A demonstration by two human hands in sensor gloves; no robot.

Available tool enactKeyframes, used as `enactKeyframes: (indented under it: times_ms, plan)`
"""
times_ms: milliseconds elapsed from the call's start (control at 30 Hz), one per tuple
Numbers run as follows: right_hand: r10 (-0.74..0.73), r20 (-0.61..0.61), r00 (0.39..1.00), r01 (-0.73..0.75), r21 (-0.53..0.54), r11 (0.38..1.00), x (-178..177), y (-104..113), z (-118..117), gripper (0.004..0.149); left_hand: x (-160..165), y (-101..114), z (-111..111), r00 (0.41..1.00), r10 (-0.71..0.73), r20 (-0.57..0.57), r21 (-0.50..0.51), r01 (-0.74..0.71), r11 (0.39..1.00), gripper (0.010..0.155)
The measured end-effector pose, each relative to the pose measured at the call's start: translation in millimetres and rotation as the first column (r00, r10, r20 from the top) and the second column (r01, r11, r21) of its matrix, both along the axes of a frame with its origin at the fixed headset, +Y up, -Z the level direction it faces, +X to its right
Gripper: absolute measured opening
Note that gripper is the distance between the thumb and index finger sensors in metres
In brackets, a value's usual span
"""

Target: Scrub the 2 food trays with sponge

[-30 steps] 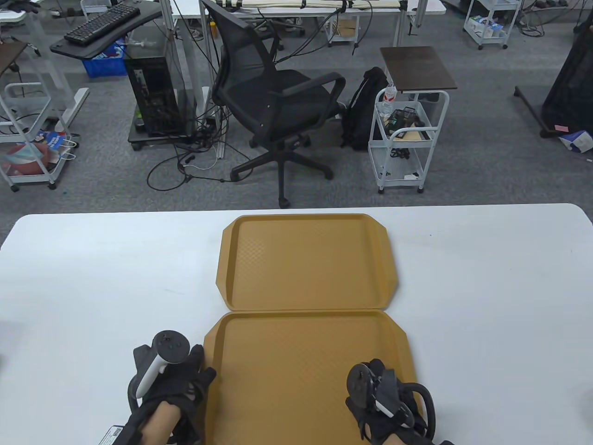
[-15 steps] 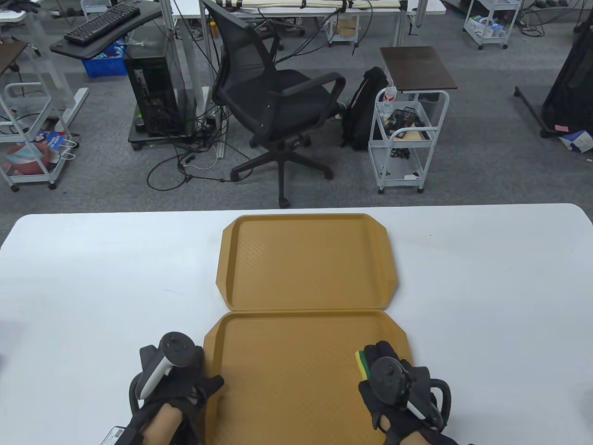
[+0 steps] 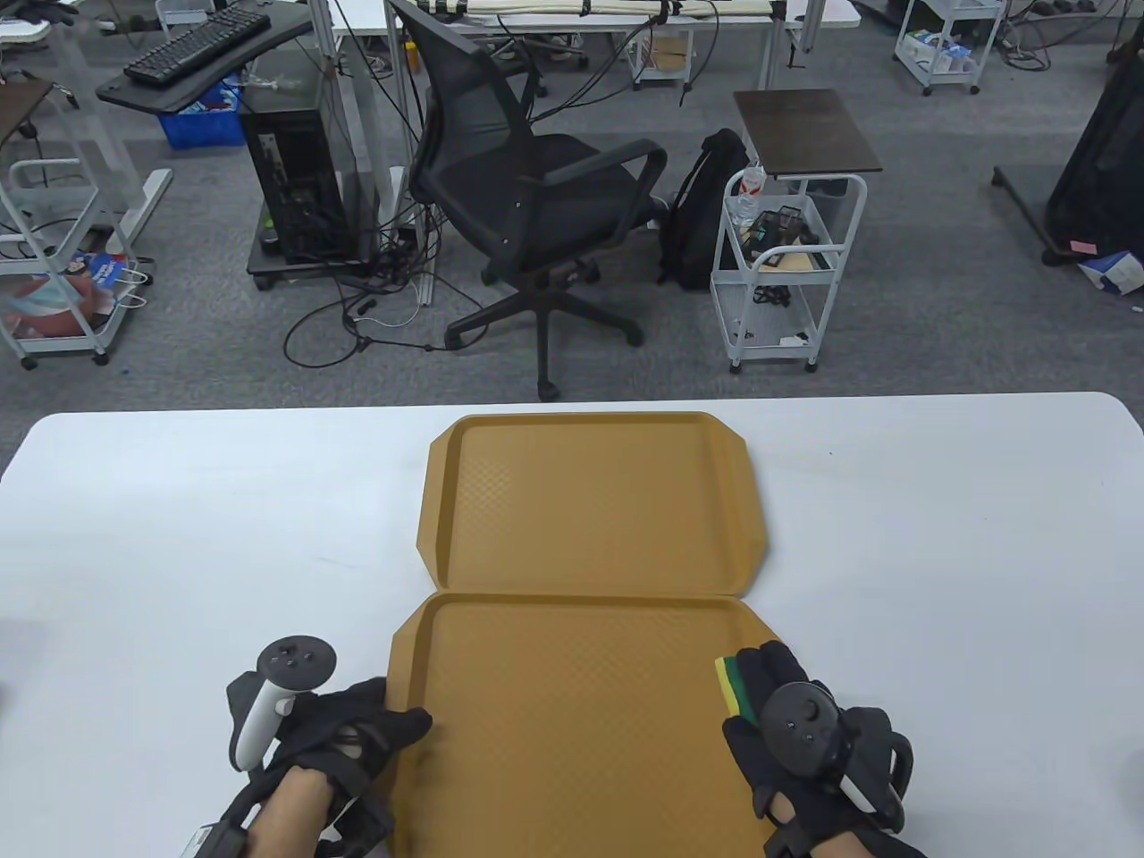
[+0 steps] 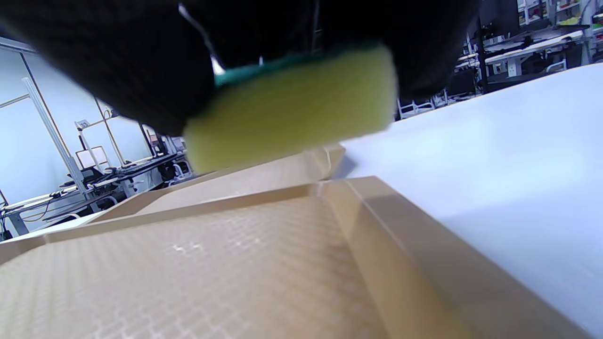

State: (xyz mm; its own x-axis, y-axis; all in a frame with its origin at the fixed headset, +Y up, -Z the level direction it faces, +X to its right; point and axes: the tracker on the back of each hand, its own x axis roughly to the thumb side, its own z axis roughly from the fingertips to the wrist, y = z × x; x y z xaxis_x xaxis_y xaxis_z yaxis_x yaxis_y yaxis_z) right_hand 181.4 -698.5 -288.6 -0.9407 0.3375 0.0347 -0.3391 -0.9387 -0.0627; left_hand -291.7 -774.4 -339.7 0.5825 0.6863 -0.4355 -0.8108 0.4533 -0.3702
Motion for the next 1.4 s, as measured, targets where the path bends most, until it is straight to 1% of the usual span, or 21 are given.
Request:
enactKeyframes:
  times_ms: [33, 100, 167, 233, 300, 433, 567, 700, 833, 1000, 1100, 1167, 1233, 1400]
  plan:
    - [-0.003, 0.000, 1.000, 0.003, 0.001, 1.000, 0, 0, 0, 0.070, 0, 1, 0, 1.000, 0.022, 0.011, 0.009, -0.023, 1.000, 0.073]
    - [-0.008, -0.001, 1.000, 0.008, 0.003, 1.000, 1, 1, 0, 0.070, 1, 4, -1, 0.996, 0.053, 0.071, 0.050, -0.057, 0.997, 0.072]
    - [-0.012, -0.004, 1.000, 0.012, 0.004, 1.000, 1, 1, 0, 0.070, 3, 6, -1, 0.990, 0.117, 0.076, 0.060, -0.121, 0.991, 0.072]
    - [-0.018, -0.012, 1.000, 0.018, 0.013, 1.000, 1, 1, 0, 0.069, 5, 8, -1, 0.986, 0.145, 0.079, 0.052, -0.149, 0.987, 0.072]
    - [-0.016, -0.014, 1.000, 0.016, 0.015, 1.000, 1, 1, 1, 0.069, 6, 7, -1, 0.987, 0.142, 0.071, 0.039, -0.145, 0.989, 0.072]
    - [-0.027, -0.015, 1.000, 0.027, 0.016, 1.000, 2, 1, 1, 0.069, 4, 4, 0, 0.990, 0.134, 0.053, 0.047, -0.136, 0.990, 0.069]
    - [-0.037, -0.015, 0.999, 0.038, 0.026, 0.999, 3, 3, 2, 0.069, 0, 5, 1, 0.981, 0.194, 0.005, 0.079, -0.194, 0.978, 0.069]
    - [-0.058, -0.013, 0.998, 0.058, 0.034, 0.998, 6, 5, 3, 0.069, -1, 7, 3, 0.962, 0.274, -0.016, 0.078, -0.272, 0.959, 0.066]
    - [-0.079, -0.010, 0.997, 0.080, 0.045, 0.996, 9, 9, 4, 0.069, -4, 14, 4, 0.943, 0.330, -0.039, 0.082, -0.326, 0.942, 0.064]
    - [-0.104, -0.009, 0.995, 0.104, 0.053, 0.993, 13, 12, 4, 0.069, -15, 26, 1, 0.929, 0.362, -0.077, 0.118, -0.352, 0.929, 0.063]
    - [-0.126, 0.000, 0.992, 0.126, 0.052, 0.991, 17, 12, 3, 0.069, -22, 30, -10, 0.916, 0.386, -0.107, 0.130, -0.372, 0.919, 0.063]
    - [-0.136, 0.004, 0.991, 0.135, 0.051, 0.989, 19, 12, 3, 0.069, -23, 29, -19, 0.908, 0.398, -0.133, 0.133, -0.382, 0.915, 0.063]
    - [-0.138, 0.007, 0.990, 0.138, 0.050, 0.989, 20, 12, 2, 0.068, -24, 24, -32, 0.897, 0.412, -0.160, 0.129, -0.395, 0.910, 0.062]
    - [-0.144, 0.013, 0.990, 0.143, 0.055, 0.988, 22, 13, 3, 0.068, -18, 9, -73, 0.870, 0.443, -0.217, 0.131, -0.424, 0.896, 0.062]
